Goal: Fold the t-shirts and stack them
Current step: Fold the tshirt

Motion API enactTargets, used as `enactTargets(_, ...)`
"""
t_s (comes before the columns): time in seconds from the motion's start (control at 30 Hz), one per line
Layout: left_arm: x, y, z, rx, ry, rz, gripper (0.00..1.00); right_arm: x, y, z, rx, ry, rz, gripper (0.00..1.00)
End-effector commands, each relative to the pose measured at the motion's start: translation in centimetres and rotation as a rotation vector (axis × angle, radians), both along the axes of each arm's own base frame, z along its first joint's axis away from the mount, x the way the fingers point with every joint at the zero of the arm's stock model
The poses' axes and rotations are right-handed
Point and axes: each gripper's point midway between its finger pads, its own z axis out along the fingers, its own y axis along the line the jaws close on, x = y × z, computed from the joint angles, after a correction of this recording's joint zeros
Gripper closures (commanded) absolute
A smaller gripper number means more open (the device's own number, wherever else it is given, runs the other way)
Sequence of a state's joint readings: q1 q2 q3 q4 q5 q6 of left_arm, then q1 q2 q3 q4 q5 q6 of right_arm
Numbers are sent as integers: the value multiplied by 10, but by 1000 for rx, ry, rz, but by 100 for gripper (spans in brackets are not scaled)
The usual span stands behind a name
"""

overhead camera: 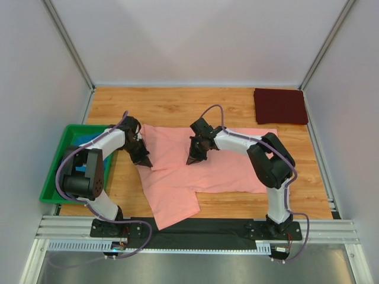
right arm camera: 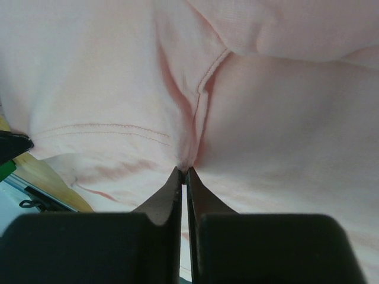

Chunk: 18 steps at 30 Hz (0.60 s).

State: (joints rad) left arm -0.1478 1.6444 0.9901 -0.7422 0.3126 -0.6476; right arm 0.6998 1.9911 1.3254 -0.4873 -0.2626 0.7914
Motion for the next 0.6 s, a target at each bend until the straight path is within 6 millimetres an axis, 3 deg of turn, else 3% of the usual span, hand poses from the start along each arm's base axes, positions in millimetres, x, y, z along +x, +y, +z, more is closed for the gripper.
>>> enactTargets(0.0,-7,1,15,3,29,40,100,15,11,29,46,-96,13,100)
enactTargets(0.2,-15,7,23,38,51,86,100,16,8,34,40,-110,17,100)
enactTargets(0.57,-21,-4,22,6,69,129,100,15,3,44,34,-141,22,100)
